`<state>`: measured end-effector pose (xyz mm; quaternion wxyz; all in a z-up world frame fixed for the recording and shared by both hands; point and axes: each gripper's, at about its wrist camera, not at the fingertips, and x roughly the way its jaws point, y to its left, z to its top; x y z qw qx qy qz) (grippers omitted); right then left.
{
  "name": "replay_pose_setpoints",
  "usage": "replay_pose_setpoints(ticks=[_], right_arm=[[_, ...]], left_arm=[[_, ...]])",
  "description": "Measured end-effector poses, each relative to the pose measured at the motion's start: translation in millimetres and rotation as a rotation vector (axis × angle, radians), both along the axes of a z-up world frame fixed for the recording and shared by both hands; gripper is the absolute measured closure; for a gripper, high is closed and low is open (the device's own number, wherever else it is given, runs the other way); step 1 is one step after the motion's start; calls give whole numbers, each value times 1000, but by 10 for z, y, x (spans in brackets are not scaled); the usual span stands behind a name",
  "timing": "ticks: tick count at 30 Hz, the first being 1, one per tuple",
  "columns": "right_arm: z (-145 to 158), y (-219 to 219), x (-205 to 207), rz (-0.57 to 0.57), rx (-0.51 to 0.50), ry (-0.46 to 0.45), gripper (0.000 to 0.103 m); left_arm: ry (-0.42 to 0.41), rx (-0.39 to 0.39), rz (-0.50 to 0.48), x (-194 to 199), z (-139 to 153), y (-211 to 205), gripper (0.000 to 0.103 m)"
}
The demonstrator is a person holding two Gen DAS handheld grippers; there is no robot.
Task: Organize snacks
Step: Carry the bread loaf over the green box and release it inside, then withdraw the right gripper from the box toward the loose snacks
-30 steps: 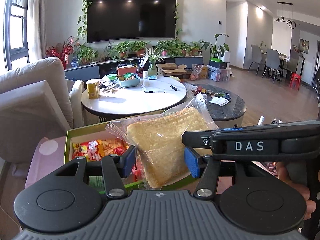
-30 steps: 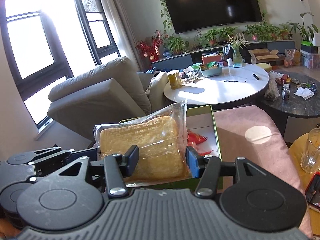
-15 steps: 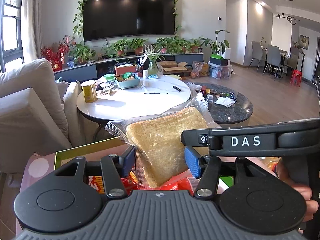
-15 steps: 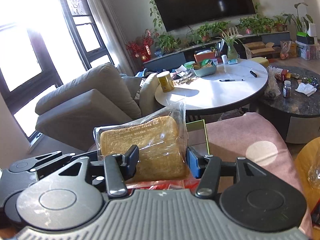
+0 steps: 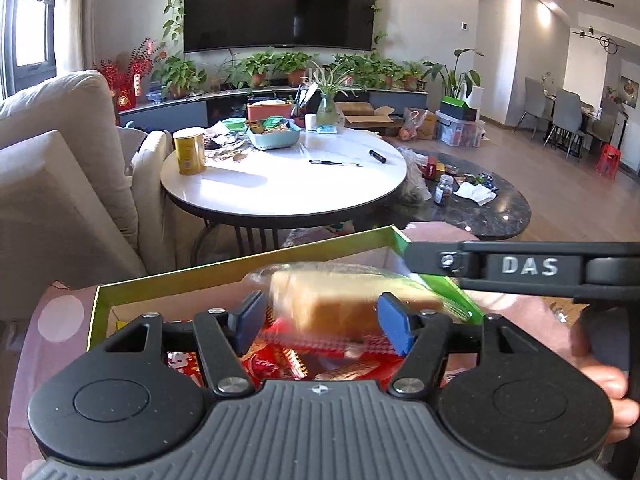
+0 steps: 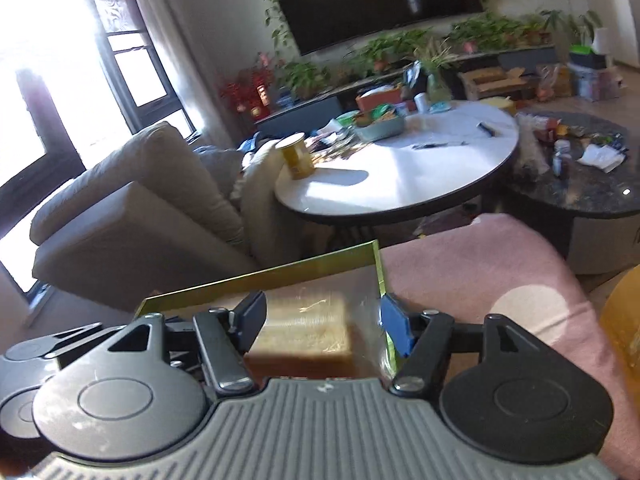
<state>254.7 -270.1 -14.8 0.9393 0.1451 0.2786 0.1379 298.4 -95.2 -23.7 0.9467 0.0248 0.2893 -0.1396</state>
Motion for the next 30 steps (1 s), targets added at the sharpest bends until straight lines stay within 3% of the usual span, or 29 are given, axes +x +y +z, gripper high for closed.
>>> replay_pose_setpoints(ticks=[7,13,16,30], right_arm=[[61,2,-177,11,-24,-32,40],[113,30,-334,54,-41,-47,40],[158,23,-485,75,-42,-65,40],[320,-14,-897,101,-68,-131,40]], left_arm=[[-19,-11,15,-111,61,96,39],[-35,-11,3,-339,136,140,35],[-44,-19,9,-453,162,159,27],[-84,-1,55,-1047,314,282,17]])
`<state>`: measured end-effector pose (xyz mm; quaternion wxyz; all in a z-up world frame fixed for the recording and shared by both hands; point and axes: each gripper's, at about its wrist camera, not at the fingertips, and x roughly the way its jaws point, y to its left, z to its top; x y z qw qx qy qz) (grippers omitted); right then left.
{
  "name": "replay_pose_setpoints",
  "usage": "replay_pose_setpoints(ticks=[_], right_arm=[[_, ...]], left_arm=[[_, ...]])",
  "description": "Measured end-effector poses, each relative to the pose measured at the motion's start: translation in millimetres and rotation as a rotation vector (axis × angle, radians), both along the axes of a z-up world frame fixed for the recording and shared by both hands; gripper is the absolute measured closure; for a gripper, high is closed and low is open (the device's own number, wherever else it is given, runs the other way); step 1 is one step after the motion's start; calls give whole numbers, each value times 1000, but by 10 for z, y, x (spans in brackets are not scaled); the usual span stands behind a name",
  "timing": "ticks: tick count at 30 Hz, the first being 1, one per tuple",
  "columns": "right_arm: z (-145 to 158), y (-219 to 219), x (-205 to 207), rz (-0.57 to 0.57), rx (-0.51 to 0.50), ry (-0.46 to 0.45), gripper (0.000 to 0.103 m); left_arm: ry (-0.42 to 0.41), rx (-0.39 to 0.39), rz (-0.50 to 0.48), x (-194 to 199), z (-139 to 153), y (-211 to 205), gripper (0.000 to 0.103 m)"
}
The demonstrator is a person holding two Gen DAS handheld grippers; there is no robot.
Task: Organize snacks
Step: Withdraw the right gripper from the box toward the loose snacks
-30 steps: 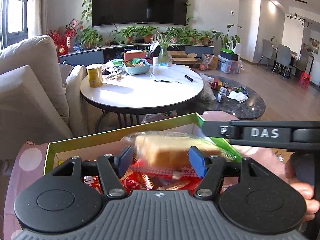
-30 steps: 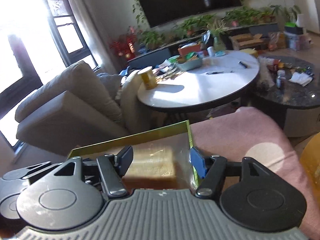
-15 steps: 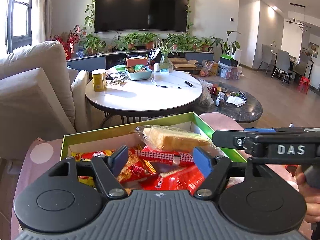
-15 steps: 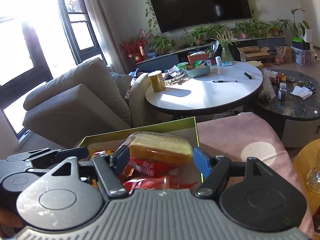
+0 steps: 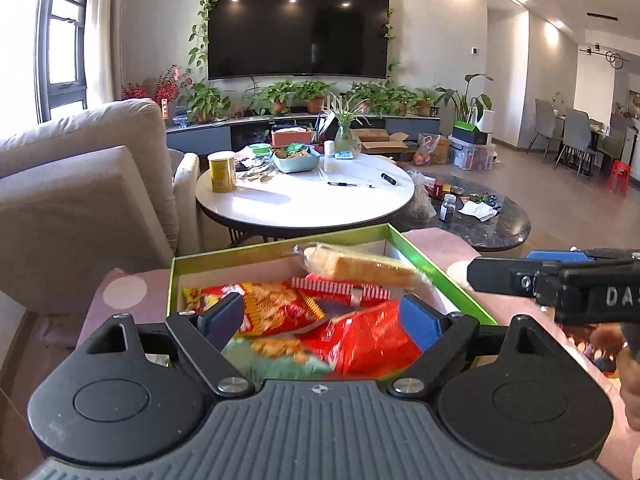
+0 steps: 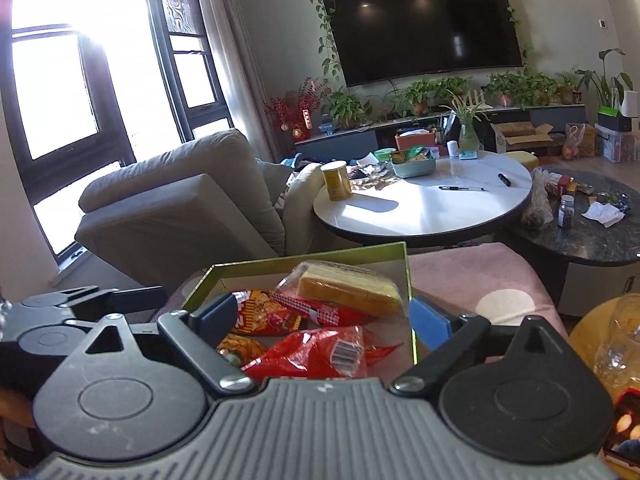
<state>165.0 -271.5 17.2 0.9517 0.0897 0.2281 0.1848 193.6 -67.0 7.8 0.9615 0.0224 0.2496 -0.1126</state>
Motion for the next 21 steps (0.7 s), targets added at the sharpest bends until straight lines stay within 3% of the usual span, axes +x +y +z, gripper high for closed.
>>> replay_pose_setpoints(ticks=[4,21], right_arm=[[-73,-63,-64,-8,24,27,40],[-260,95,-604,55,-41,-51,40]], left_arm=[[-4,5,10,-179,-38,36,17],[-22,14,24,-647,-165,41,12]])
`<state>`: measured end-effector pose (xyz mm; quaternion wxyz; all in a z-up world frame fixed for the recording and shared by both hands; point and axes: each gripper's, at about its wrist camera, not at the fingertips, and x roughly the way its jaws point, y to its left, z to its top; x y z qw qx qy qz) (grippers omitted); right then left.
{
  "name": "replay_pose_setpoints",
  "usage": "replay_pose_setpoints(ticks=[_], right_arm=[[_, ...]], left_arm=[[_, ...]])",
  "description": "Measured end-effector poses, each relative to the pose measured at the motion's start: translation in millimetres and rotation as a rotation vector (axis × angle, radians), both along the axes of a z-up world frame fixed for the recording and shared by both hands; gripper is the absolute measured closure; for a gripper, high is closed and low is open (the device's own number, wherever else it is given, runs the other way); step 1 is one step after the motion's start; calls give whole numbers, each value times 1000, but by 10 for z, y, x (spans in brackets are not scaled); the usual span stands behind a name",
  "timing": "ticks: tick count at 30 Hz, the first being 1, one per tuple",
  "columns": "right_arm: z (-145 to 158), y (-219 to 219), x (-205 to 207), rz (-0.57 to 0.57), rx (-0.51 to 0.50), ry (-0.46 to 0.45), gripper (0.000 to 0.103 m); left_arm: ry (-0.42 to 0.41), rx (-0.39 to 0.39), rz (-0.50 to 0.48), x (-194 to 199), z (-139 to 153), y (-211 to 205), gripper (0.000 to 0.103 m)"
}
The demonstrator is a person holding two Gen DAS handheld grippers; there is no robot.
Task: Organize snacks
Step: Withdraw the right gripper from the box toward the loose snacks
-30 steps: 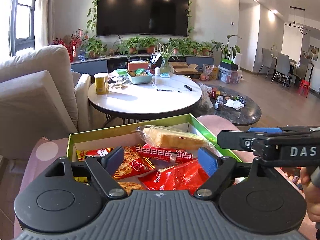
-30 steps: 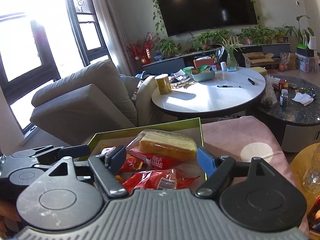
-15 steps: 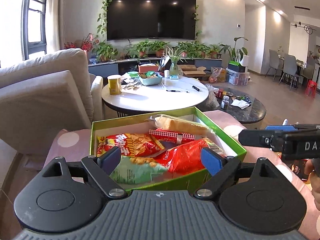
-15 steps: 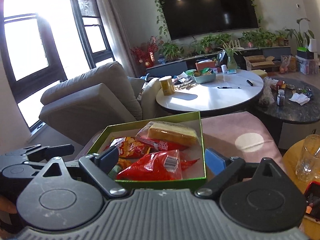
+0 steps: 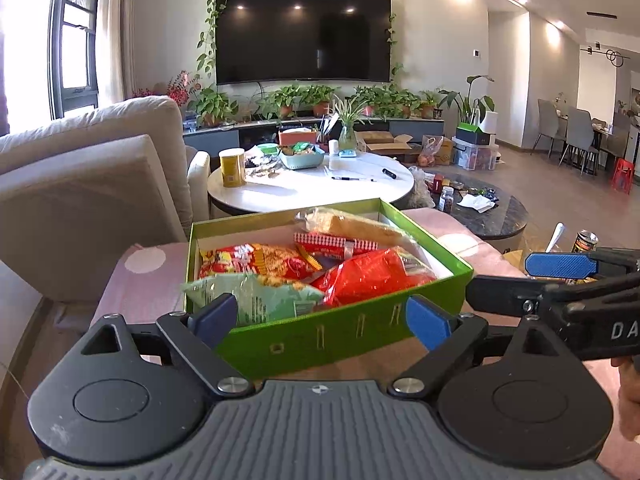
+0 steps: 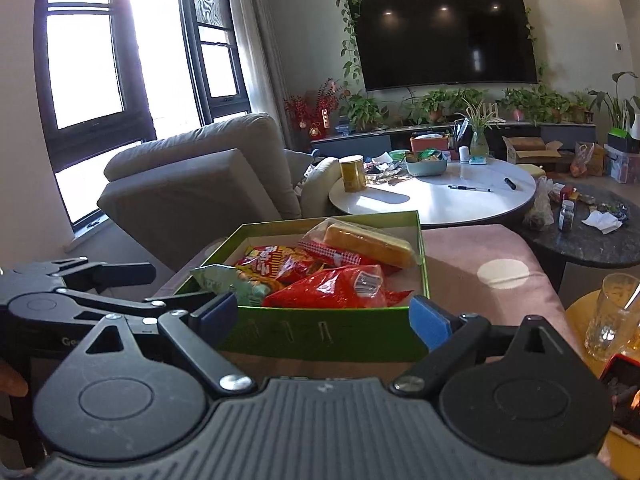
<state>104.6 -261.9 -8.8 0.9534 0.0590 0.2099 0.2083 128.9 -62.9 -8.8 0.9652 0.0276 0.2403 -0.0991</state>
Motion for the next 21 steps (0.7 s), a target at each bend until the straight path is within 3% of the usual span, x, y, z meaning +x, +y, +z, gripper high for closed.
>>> replay_pose_setpoints(ticks=[6,21], right_arm=[[26,19,-138,-29,42,28,40],[72,233,-579,1,3,18,40]], left_arm=[[-15,-21,23,-168,-2,91,12],[-62,-35,54,-714,59,297,12]])
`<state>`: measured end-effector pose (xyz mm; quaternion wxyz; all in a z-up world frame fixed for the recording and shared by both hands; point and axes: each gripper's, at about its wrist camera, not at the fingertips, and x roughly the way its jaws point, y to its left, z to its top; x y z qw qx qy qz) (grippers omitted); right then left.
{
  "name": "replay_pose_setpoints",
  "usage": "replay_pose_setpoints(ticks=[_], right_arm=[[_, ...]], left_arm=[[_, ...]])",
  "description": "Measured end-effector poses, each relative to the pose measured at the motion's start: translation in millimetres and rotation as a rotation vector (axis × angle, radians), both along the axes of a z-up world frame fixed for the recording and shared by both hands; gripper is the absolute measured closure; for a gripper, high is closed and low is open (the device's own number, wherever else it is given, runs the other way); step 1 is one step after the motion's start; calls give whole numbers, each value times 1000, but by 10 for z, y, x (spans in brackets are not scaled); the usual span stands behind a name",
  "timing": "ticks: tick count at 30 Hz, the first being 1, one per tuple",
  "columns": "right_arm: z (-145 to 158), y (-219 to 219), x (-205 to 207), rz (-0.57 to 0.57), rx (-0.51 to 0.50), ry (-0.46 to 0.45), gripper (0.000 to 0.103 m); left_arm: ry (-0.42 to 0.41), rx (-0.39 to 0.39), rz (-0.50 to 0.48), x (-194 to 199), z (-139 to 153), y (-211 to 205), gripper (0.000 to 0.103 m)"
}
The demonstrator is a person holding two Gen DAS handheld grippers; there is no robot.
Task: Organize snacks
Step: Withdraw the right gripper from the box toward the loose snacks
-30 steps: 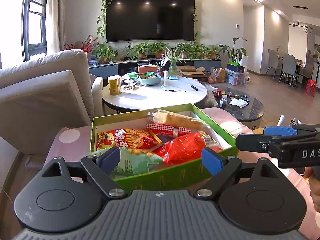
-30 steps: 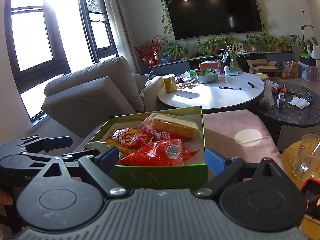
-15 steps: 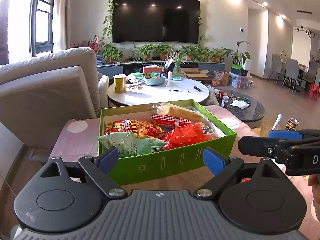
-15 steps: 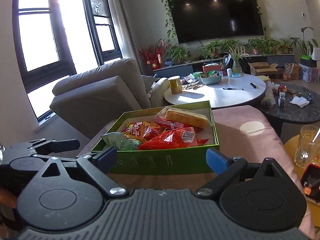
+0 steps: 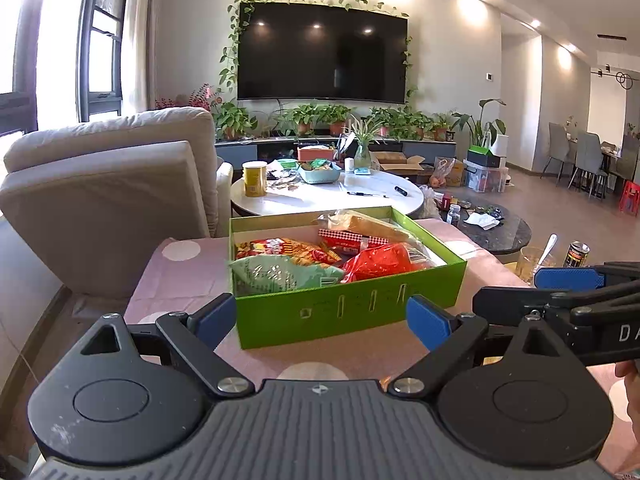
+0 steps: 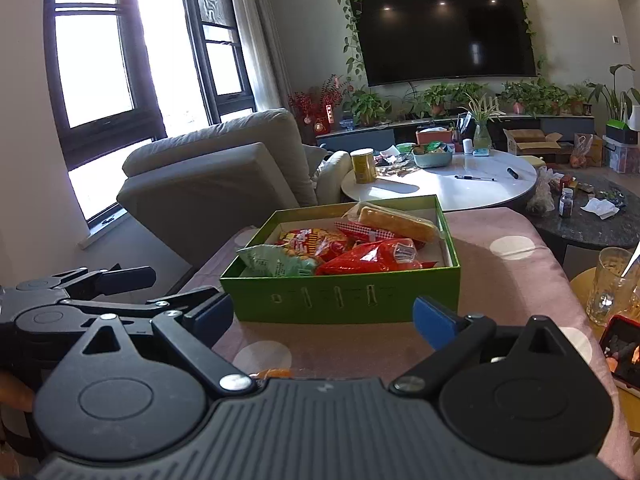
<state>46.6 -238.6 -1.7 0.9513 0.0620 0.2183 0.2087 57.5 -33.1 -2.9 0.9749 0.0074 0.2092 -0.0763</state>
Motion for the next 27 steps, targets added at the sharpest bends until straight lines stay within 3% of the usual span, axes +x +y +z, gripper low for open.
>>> replay_pose_setpoints(ticks=[15,23,27], right_arm=[[11,80,-219,-10,-11,20,40],[-63,185,-232,8,-29,52,40],[-105,245,-225,18,-34,73,40]], left_arm=[[-7,9,94,-470,21,445,12],[127,44,195,-723,-303,752,12],[183,82,185,-869,-518,783,12]])
